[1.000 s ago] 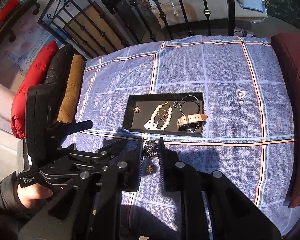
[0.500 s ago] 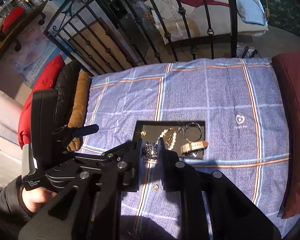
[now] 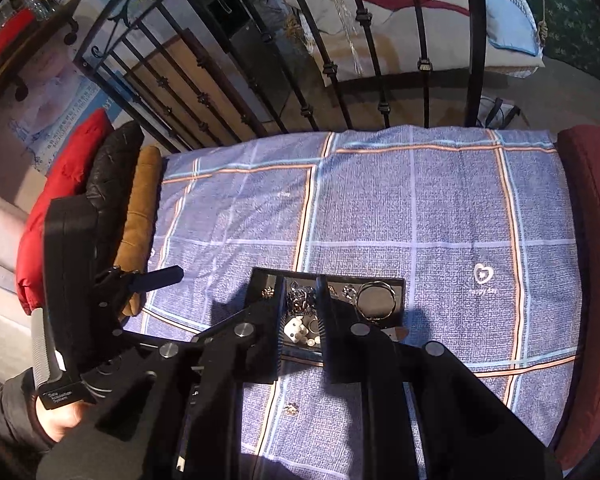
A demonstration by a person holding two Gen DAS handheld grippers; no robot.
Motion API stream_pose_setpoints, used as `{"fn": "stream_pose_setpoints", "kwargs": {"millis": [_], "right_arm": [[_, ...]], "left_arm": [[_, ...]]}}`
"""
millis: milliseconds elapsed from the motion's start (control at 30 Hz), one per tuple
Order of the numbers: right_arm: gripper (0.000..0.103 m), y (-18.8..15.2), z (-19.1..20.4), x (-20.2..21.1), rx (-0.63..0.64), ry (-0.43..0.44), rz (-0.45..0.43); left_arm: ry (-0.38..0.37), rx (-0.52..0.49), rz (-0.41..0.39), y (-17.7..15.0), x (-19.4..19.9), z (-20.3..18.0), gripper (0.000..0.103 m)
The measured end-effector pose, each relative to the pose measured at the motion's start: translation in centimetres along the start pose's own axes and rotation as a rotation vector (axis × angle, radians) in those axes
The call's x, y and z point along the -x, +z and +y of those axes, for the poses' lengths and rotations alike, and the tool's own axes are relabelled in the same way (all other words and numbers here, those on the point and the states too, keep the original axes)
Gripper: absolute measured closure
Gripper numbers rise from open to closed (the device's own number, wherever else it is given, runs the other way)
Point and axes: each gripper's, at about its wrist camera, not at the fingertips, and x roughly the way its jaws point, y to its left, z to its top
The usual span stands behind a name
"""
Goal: Organize jewelry
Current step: 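Lower the gold chains into the black box and open the right tool, then grasp the gold star brooch on the sheet with the left tool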
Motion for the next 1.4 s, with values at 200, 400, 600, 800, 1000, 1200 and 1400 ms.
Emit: {"fn": "stream_pose_setpoints", "kwargs": {"millis": [200,400,600,800,1000,1200,1400], "right_arm": [[0.086,-0.4,-1.0,-5.4,0.032,-0.043,0.12],[0.04,-1.4,-1.4,-6.9,0.053,-0.097,0.152],[0.014,-3.7,-2.4,-5.1,-0.019,-0.125,0.144],[0.012,-8.0,-3.8,-4.6,-0.103,-0.119,0.208],[0.011,-11.5,-5.4,-4.1,-0.164,-0.132,0.249],[0.011,-13.0,-6.5,-3.4,-0.178,-0.136,0.261],[0.011,-13.6,-7.0,-3.3,-0.176,-0.132,0.275]], "left_arm": [[0.019,0.01,0.049,-0.7,-2.7,0.8,0.007],[0.046,0.024,0.11,-2.2,-4.8,1.8,0.007],[0.03,0.032,0.139,-4.8,-4.7,1.5,0.007],[0.002,0.009,0.204,-9.1,-5.9,0.0,0.007],[-0.05,-0.032,0.226,-12.9,-6.8,-2.0,0.007],[-0.055,-0.022,0.242,-14.4,-8.3,-3.0,0.007],[-0.005,-0.01,0.239,-14.6,-9.0,-3.2,0.007]]}}
